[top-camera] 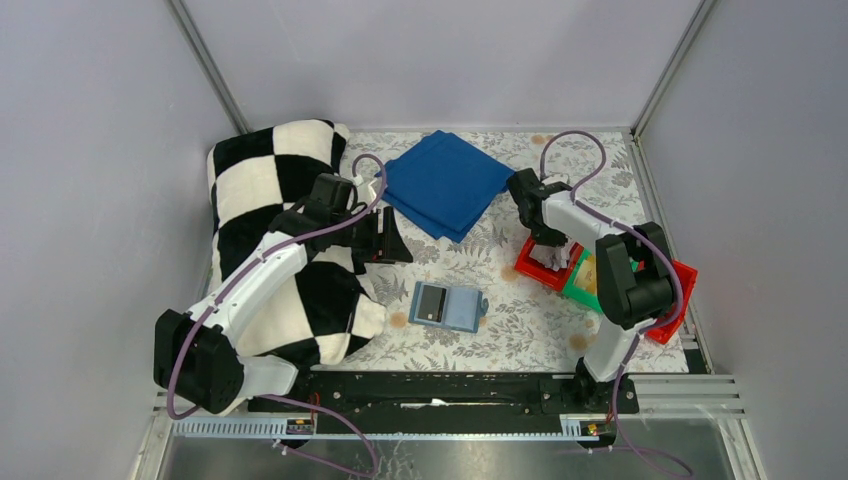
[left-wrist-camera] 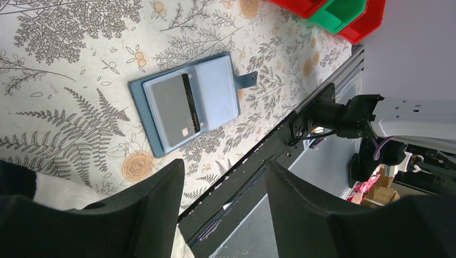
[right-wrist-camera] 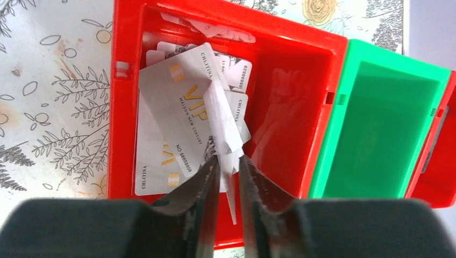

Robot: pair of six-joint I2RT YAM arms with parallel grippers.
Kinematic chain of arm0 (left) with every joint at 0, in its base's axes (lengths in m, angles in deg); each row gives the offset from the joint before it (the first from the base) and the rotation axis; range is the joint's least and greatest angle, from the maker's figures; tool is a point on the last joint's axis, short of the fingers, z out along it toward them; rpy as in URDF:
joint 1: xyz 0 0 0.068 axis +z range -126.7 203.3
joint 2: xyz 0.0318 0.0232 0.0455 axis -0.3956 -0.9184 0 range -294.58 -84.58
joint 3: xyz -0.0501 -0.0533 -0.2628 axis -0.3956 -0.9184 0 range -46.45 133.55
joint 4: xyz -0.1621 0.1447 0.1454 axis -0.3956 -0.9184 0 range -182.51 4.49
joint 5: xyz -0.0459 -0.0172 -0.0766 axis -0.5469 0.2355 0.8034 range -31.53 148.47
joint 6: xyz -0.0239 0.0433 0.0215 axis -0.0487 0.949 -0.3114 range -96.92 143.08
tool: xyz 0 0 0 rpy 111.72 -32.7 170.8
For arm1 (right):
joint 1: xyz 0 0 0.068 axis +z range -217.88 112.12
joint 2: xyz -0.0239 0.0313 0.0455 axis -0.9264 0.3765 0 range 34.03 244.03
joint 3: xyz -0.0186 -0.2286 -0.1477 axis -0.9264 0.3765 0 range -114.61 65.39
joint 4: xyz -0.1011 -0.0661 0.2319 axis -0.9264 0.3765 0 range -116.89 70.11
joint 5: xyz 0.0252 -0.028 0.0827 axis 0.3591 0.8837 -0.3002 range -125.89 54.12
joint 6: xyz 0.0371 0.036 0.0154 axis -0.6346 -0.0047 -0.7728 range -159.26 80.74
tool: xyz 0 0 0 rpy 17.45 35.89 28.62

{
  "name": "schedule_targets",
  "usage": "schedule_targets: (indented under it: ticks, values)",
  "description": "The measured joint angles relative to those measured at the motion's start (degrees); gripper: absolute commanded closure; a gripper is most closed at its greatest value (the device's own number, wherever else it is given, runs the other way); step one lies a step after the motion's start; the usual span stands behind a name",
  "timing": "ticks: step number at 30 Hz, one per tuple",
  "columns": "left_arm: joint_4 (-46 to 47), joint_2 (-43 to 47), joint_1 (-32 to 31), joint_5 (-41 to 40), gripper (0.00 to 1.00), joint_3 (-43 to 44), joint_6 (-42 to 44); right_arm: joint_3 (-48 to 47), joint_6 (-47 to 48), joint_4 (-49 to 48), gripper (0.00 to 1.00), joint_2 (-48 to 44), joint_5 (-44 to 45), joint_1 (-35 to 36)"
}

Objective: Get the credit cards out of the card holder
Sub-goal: Place the credit card in the storage box, then remove the credit card from the card holder.

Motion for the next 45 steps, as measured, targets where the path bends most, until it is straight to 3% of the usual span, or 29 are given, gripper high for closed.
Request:
schedule_targets:
  ticks: [3, 12, 17, 22, 26, 32, 37, 45]
  values:
    - [-1.01, -0.02, -0.31, -0.33, 0.38, 0.0, 0.7, 0.0, 0.09, -0.22, 0.51, 0.92, -1.16, -0.11]
    - [-2.29, -0.63, -2.27, -2.01, 0.3, 0.0, 1.73, 0.04, 0.31, -0.59, 0.46, -2.62, -5.99, -0.17]
    - [-2.8, -2.43, -5.84, -4.02, 0.28, 0.09, 1.86, 4.28, 0.22, -4.2, 0.44, -15.58, -11.93, -0.22]
    - [-1.36, -5.44, -11.19, -4.59, 0.28, 0.17, 0.37, 18.21, -4.0, -14.51, 0.47, -35.74, -27.76, -0.22]
    - [3.1, -7.1, -12.31, -3.89, 0.28, -1.51, -2.71, 30.34, -12.68, -22.12, 0.47, -42.71, -36.17, 5.31]
    - [8.46, -11.74, -12.26, -3.91, 0.29, -4.2, -6.29, 38.77, -24.63, -29.75, 0.44, -44.5, -39.54, 18.05]
    - [12.35, -17.51, -11.78, -2.49, 0.3, -5.03, -8.37, 40.81, -30.12, -37.97, 0.44, -40.35, -41.83, 21.33]
    - [18.03, -19.04, -10.69, -1.53, 0.3, -11.3, -11.91, 45.46, -34.71, -44.61, 0.46, -34.6, -43.58, 23.41]
